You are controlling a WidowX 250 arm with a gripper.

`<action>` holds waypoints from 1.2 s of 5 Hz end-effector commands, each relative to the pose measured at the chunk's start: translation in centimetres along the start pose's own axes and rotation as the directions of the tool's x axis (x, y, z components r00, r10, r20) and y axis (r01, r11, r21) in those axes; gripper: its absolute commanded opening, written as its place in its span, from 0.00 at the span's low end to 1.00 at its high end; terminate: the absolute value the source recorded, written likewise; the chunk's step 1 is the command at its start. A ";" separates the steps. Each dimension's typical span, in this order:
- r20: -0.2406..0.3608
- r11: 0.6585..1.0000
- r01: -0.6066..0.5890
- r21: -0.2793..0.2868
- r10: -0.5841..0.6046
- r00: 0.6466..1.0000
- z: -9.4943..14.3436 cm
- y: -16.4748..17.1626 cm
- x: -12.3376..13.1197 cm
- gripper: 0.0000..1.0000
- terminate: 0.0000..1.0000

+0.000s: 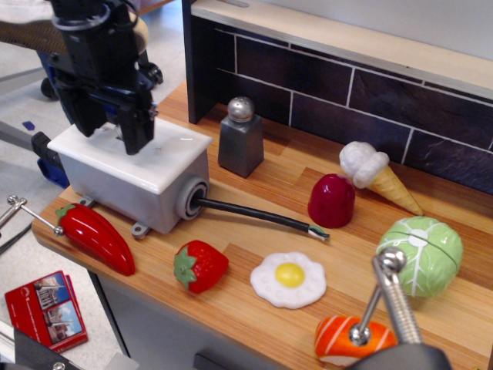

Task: Move light switch to the right

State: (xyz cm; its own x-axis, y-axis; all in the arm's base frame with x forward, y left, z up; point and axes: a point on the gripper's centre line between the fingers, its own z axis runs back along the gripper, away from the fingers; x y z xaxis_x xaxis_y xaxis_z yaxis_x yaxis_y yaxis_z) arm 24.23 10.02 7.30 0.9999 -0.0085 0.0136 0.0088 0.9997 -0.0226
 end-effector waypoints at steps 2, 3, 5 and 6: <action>0.031 0.998 0.044 0.040 -0.045 0.999 -0.2 -2.5 0.2 1.00 0.00; 0.018 0.999 0.042 0.030 -0.043 0.999 -0.1 -3.1 0.1 1.00 0.00; 0.010 1.000 0.025 0.007 -0.025 1.000 0.2 -4.0 0.3 1.00 0.00; 0.011 1.000 0.021 0.000 -0.021 1.000 0.6 -4.4 0.4 1.00 0.00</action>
State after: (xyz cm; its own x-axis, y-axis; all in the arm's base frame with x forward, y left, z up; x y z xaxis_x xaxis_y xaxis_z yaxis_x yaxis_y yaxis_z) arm 24.16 6.63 7.21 0.9999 -0.0104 -0.0065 0.0103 0.9998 -0.0156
